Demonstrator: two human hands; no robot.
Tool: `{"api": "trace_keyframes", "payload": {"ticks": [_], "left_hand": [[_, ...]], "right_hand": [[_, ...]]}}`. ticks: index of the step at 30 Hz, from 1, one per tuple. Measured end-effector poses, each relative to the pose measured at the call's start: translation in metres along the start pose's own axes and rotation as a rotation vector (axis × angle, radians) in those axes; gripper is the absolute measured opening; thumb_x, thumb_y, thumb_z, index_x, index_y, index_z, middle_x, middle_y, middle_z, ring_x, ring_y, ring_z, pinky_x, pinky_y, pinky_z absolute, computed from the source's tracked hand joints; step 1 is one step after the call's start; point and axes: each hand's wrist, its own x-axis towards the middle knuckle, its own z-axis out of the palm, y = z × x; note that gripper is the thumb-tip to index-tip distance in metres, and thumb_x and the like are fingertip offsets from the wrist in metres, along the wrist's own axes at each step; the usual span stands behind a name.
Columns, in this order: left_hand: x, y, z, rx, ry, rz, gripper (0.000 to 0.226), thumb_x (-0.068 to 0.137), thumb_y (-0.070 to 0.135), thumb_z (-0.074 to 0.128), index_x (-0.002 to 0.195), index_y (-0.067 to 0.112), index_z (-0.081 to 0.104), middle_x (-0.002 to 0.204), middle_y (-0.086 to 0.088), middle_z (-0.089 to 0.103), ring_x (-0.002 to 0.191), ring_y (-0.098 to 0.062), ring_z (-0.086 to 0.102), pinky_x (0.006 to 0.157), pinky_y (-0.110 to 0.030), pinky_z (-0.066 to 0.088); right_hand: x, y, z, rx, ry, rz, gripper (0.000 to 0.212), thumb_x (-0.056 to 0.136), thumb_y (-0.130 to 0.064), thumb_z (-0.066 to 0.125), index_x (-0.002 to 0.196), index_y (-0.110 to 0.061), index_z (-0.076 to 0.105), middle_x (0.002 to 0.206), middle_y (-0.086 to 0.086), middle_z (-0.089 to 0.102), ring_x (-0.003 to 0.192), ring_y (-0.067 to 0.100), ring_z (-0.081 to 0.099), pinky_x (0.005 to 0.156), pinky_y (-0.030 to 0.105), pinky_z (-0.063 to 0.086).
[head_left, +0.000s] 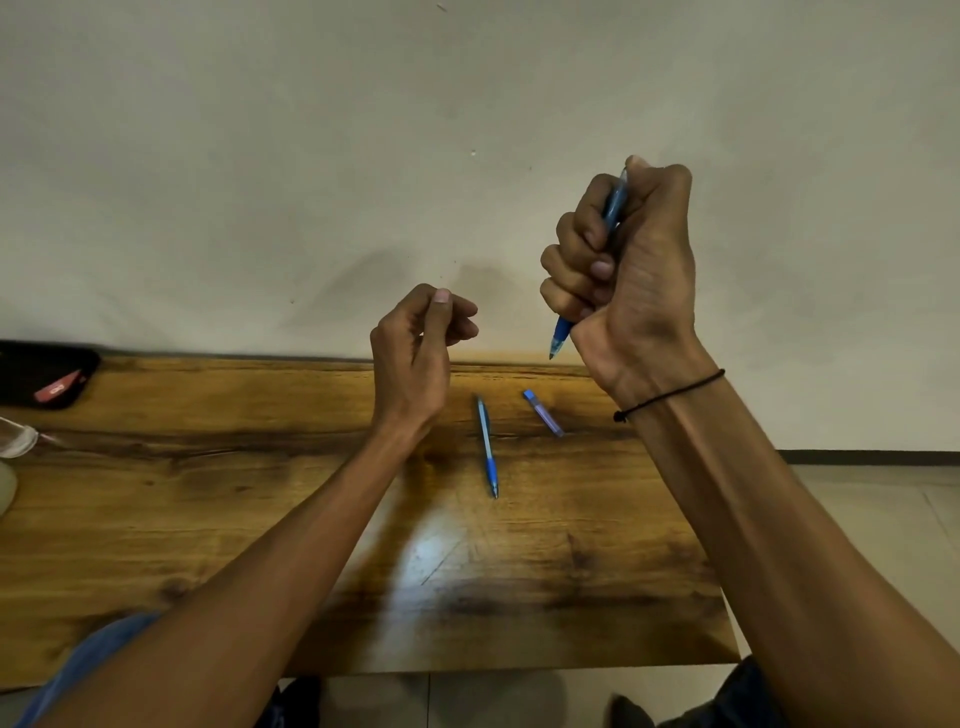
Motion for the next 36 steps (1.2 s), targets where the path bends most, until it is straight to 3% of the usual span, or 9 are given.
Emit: {"api": "trace_keyframes", "payload": {"ticks": [36], "left_hand": [[-0.0001,0.0024,0.0000,0.022,0.011,-0.005,0.032,0.112,0.017,0.046,0.096,0.012,0.073,0.082,-0.002,0.073,0.080,-0.015,0.073,0.076,-0.021,0.059]], "right_hand": [[-0.0014,-0.0077,0.0035,0.019,0.027,0.020,0.050,0.109,-0.037,0.026,0.064,-0.016,0.027,0.048,-0.004,0.019,0.044,0.011,0.011,0.045,0.020,0.013]]}}
